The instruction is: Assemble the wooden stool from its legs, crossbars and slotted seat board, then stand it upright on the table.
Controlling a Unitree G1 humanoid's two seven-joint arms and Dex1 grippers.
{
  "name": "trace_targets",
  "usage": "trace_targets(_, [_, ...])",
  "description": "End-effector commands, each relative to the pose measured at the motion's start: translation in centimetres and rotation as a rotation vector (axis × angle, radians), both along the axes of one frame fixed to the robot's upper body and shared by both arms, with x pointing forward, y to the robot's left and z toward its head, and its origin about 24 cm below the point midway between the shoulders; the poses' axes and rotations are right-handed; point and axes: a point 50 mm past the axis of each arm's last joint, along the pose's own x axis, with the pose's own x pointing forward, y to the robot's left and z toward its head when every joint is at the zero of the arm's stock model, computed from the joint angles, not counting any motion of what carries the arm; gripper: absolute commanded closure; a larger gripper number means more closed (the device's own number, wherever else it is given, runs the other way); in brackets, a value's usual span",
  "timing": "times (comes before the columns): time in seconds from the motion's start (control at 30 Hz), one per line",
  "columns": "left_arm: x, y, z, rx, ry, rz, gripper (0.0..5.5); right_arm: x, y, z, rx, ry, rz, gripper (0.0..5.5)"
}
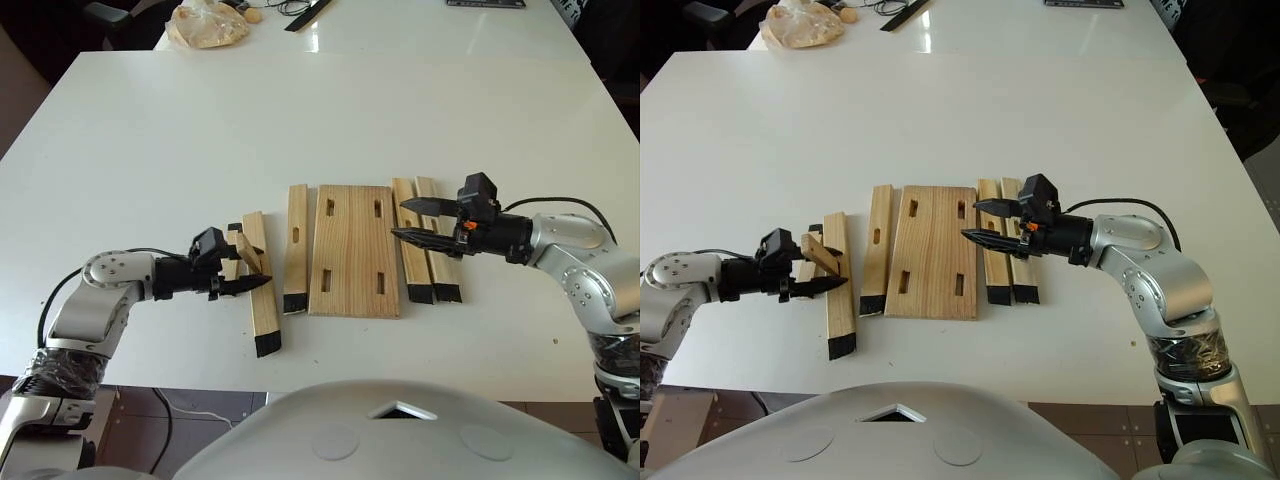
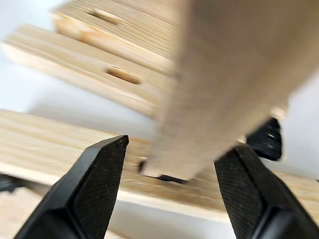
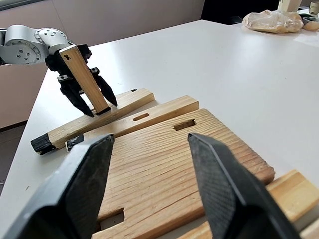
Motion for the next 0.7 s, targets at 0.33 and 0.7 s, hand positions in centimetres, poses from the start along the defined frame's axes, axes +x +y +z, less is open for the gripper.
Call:
trace_targets(0.33, [1.4,-1.8,11.1,-0.413,-0.252,0.014,2.49,0.4,0.1,0.3,-0.005,-0.037,-0.016,2.77])
trace_targets(0.7, [3.3,-4.0,14.1,-0.5,-0.342,0.067,2.49,0.4,0.5,0.2,0.003,-0.044,-0.016,2.77])
